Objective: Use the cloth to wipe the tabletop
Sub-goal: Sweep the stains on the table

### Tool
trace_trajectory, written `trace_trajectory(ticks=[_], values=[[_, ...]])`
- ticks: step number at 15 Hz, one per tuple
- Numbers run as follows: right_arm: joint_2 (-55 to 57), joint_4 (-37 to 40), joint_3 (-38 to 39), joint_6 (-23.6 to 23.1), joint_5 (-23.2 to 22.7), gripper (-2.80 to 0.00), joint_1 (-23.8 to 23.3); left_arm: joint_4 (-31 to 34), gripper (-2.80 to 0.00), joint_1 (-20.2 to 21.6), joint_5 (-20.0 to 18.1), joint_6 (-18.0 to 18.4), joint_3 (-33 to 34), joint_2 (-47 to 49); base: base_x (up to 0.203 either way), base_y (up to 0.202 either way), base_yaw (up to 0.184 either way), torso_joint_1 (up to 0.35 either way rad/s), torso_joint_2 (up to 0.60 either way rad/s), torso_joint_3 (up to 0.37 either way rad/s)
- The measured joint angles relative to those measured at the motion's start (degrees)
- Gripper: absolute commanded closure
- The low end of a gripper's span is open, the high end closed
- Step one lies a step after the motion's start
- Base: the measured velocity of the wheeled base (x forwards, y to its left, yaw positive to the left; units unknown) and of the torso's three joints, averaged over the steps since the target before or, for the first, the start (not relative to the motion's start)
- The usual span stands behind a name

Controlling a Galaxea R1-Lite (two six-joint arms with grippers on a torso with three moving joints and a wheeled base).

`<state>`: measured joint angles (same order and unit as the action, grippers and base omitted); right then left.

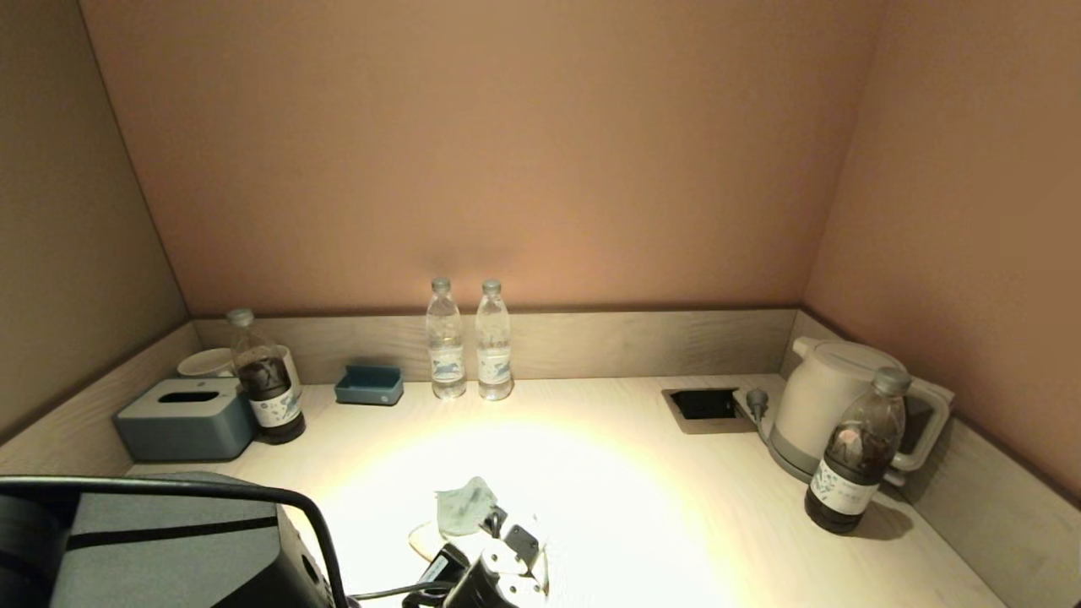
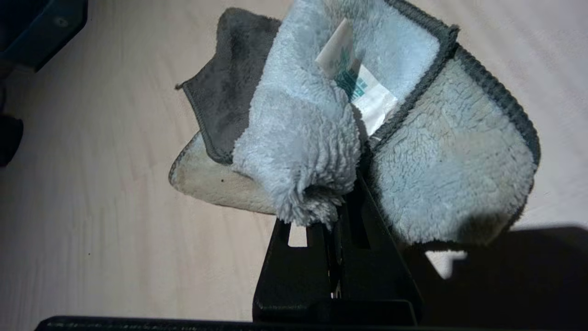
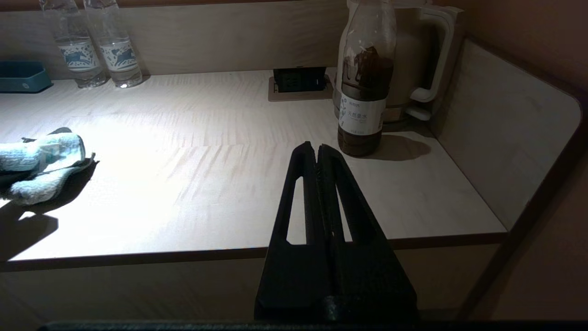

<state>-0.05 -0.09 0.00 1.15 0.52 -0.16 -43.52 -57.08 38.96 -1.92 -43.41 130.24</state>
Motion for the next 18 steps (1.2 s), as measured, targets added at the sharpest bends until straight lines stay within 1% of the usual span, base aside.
trace_trajectory(ticks=[1,4,5,7,8,9,13,15,18], values=[[0.0,0.0,0.0,0.0,0.0,0.0,0.0,0.0,0.0,1.0,0.7,-0.4,2.2,-0.7,0.0,0.0,0.0,0.0,0.0,0.0],[0.0,0.0,0.0,0.0,0.0,0.0,0.0,-0.6,0.0,6.1,2.0,-1.1,8.4,-3.3,0.0,0.0,0.0,0.0,0.0,0.0],[0.0,0.0,0.0,0.0,0.0,0.0,0.0,-0.6,0.0,7.5,2.1,-1.1,9.8,-4.1,0.0,0.0,0.0,0.0,0.0,0.0],[0.0,0.0,0.0,0.0,0.0,0.0,0.0,-0.7,0.0,8.9,2.2,-1.0,11.1,-5.0,0.0,0.0,0.0,0.0,0.0,0.0],[0.0,0.0,0.0,0.0,0.0,0.0,0.0,-1.0,0.0,10.7,2.3,-1.0,12.0,-5.4,0.0,0.0,0.0,0.0,0.0,0.0],[0.0,0.0,0.0,0.0,0.0,0.0,0.0,-1.8,0.0,13.4,2.4,-0.7,13.2,-5.7,0.0,0.0,0.0,0.0,0.0,0.0],[0.0,0.0,0.0,0.0,0.0,0.0,0.0,-6.9,0.0,21.9,2.5,2.2,17.2,-5.8,0.0,0.0,0.0,0.0,0.0,0.0],[0.0,0.0,0.0,0.0,0.0,0.0,0.0,-7.7,0.0,25.6,2.5,3.9,18.9,-5.9,0.0,0.0,0.0,0.0,0.0,0.0],[0.0,0.0,0.0,0.0,0.0,0.0,0.0,-7.8,0.0,30.1,2.6,5.4,20.5,-6.6,0.0,0.0,0.0,0.0,0.0,0.0]])
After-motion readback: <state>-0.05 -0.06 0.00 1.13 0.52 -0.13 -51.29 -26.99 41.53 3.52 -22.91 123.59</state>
